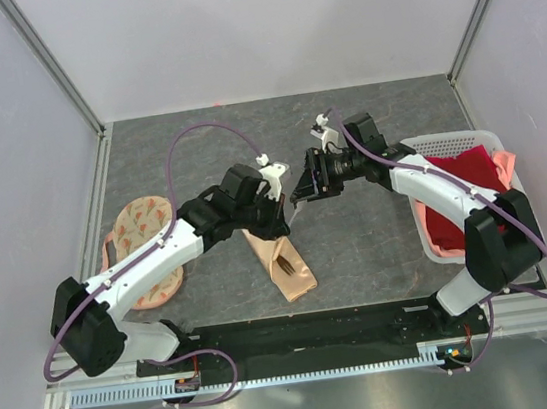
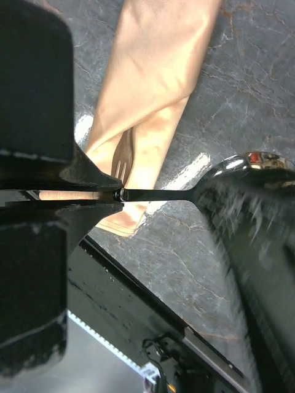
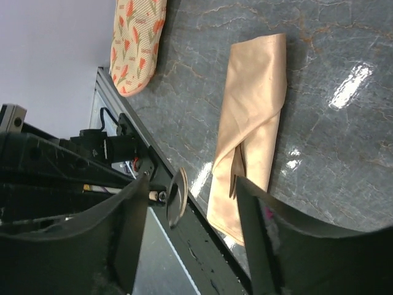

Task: Fold the napkin into a case and place the utensils inside
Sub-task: Pass from the left arm to the right, then pass from the right arm to the left

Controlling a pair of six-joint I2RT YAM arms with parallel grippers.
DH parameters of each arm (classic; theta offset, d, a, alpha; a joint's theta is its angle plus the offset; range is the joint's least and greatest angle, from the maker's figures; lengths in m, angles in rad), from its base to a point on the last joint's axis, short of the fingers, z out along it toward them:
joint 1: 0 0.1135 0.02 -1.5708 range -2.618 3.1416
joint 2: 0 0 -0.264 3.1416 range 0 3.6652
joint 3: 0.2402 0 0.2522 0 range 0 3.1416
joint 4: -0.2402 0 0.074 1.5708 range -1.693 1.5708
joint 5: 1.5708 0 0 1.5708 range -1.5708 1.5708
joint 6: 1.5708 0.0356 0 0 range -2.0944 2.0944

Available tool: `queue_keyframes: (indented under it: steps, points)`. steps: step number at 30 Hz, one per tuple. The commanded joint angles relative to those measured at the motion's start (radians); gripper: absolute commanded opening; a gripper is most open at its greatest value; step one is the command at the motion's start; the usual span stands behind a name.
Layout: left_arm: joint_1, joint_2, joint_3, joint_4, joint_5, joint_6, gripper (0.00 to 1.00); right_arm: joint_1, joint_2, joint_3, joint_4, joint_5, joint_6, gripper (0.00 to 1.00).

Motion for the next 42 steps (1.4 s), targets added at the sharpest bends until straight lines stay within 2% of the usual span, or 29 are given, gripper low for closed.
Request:
queue_keyframes:
  steps: [1, 2, 4, 5, 7, 8, 9, 10, 13, 14, 17, 19, 22, 25, 27, 30, 31, 33, 34, 36, 37, 40, 42]
  points:
    - [-0.033, -0.014, 0.008, 0.040, -0.075, 0.062, 0.02, 0.014, 0.019, 0.027, -0.005, -0.041, 0.013, 0.60]
    - [-0.044, -0.017, 0.012, 0.040, -0.084, 0.069, 0.02, 0.017, 0.020, 0.015, -0.005, -0.042, 0.013, 0.52]
    - [-0.050, -0.019, 0.014, 0.040, -0.103, 0.077, 0.02, 0.026, 0.017, 0.003, -0.004, -0.038, 0.012, 0.45]
    - [-0.052, -0.022, 0.016, 0.038, -0.109, 0.082, 0.02, 0.026, 0.014, -0.008, -0.002, -0.029, 0.013, 0.27]
    - [-0.052, -0.026, 0.009, 0.040, -0.130, 0.083, 0.02, 0.028, -0.004, -0.022, 0.010, -0.010, 0.032, 0.04]
    - [-0.050, -0.031, 0.008, 0.038, -0.158, 0.057, 0.06, 0.028, -0.013, -0.039, 0.043, 0.011, 0.047, 0.00]
    - [-0.047, -0.046, 0.003, 0.042, -0.163, 0.039, 0.13, 0.028, -0.038, -0.052, 0.077, 0.017, 0.108, 0.00]
    - [-0.049, -0.060, -0.013, 0.054, -0.172, 0.016, 0.31, 0.028, -0.055, -0.069, 0.123, 0.025, 0.142, 0.00]
    - [-0.026, -0.134, -0.069, 0.133, -0.129, -0.128, 0.53, 0.028, -0.118, -0.147, 0.339, 0.068, 0.292, 0.00]
    - [0.008, -0.152, -0.087, 0.194, -0.055, -0.165, 0.57, 0.026, -0.128, -0.184, 0.445, 0.073, 0.335, 0.00]
    - [0.097, -0.227, -0.168, 0.305, 0.079, -0.324, 0.62, 0.028, -0.168, -0.249, 0.598, 0.100, 0.441, 0.00]
    - [0.167, -0.287, -0.243, 0.356, 0.121, -0.427, 0.64, 0.026, -0.194, -0.276, 0.650, 0.111, 0.475, 0.00]
    - [0.216, -0.351, -0.332, 0.439, 0.156, -0.512, 0.66, 0.028, -0.221, -0.321, 0.729, 0.112, 0.515, 0.00]
    - [0.240, -0.362, -0.389, 0.531, 0.213, -0.567, 0.67, 0.029, -0.233, -0.347, 0.749, 0.109, 0.518, 0.00]
    - [0.252, -0.338, -0.411, 0.626, 0.319, -0.605, 0.65, 0.032, -0.237, -0.365, 0.762, 0.109, 0.523, 0.00]
    - [0.257, -0.304, -0.426, 0.732, 0.414, -0.638, 0.41, 0.039, -0.245, -0.379, 0.757, 0.096, 0.507, 0.00]
    - [0.261, -0.296, -0.422, 0.730, 0.434, -0.624, 0.27, 0.039, -0.250, -0.381, 0.724, 0.097, 0.492, 0.00]
    - [0.273, -0.270, -0.390, 0.712, 0.524, -0.545, 0.14, 0.039, -0.265, -0.364, 0.649, 0.097, 0.394, 0.00]
    - [0.290, -0.263, -0.373, 0.648, 0.576, -0.505, 0.10, 0.037, -0.265, -0.327, 0.546, 0.088, 0.348, 0.13]
    - [0.306, -0.232, -0.312, 0.556, 0.650, -0.414, 0.09, 0.022, -0.253, -0.277, 0.413, 0.039, 0.180, 0.30]
    - [0.312, -0.226, -0.290, 0.458, 0.723, -0.323, 0.09, 0.011, -0.248, -0.229, 0.278, 0.030, 0.123, 0.44]
    - [0.312, -0.221, -0.230, 0.292, 0.764, -0.129, 0.09, -0.020, -0.231, -0.171, 0.121, -0.064, -0.014, 0.62]
    - [0.313, -0.233, -0.218, 0.189, 0.752, -0.058, 0.09, -0.023, -0.222, -0.157, 0.075, -0.142, -0.062, 0.66]
